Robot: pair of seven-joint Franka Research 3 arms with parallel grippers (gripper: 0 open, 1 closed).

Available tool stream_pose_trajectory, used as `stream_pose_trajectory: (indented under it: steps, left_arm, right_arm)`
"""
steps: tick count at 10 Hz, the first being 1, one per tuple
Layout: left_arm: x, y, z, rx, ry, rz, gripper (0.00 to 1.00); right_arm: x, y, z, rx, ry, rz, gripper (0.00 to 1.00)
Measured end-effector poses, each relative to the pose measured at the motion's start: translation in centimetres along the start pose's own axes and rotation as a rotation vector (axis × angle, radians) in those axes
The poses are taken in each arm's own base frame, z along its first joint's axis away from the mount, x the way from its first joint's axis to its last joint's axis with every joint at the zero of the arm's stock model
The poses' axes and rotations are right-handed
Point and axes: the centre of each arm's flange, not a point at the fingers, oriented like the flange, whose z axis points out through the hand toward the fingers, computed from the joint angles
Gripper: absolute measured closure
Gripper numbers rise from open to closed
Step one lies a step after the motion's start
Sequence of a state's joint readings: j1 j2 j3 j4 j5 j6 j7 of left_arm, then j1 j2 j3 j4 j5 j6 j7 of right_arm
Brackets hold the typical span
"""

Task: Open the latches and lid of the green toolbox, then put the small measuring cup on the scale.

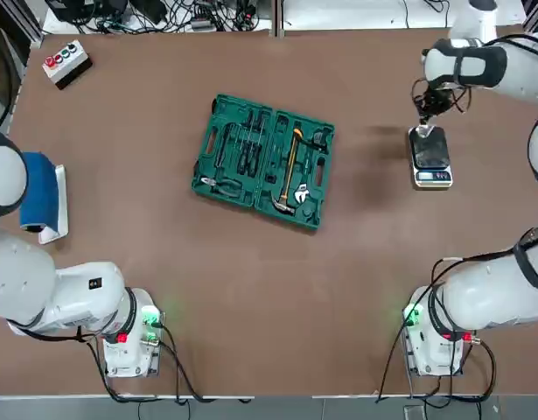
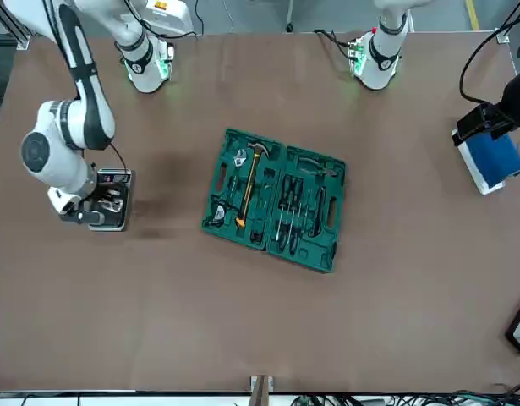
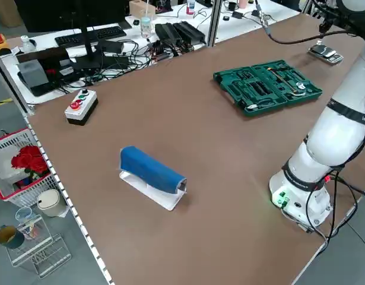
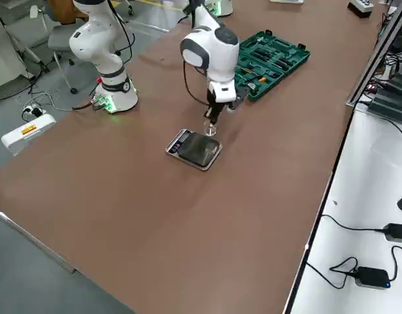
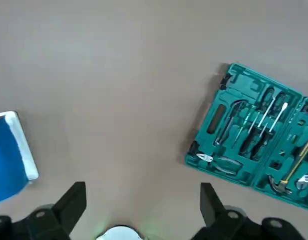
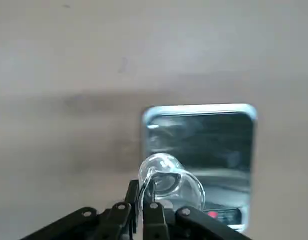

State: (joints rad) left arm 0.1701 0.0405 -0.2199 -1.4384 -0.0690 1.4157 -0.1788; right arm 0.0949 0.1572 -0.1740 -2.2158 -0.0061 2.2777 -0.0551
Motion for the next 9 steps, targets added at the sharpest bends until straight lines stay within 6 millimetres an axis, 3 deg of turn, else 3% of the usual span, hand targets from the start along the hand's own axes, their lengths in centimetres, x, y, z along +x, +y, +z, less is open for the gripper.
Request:
stream_pose_trajectory:
  steps: [1, 4, 9]
  left_arm:
    - [0.0, 0.1, 0.1, -0.007, -0.002, 0.002, 0.00]
    - [0.2, 0.1, 0.3, -0.009, -0.008, 0.002, 0.00]
    - [0.7, -0.2, 1.0, -0.010, -0.021, -0.004, 0.00]
  right_arm:
    - [-0.3, 1.8, 0.4, -0.004, 0.014, -0.021, 0.93]
    - [-1.0, 3.7, 1.9, -0.016, 0.055, -0.062, 0.93]
    - [-2.2, 3.7, 3.7, -0.020, 0.055, -0.068, 0.93]
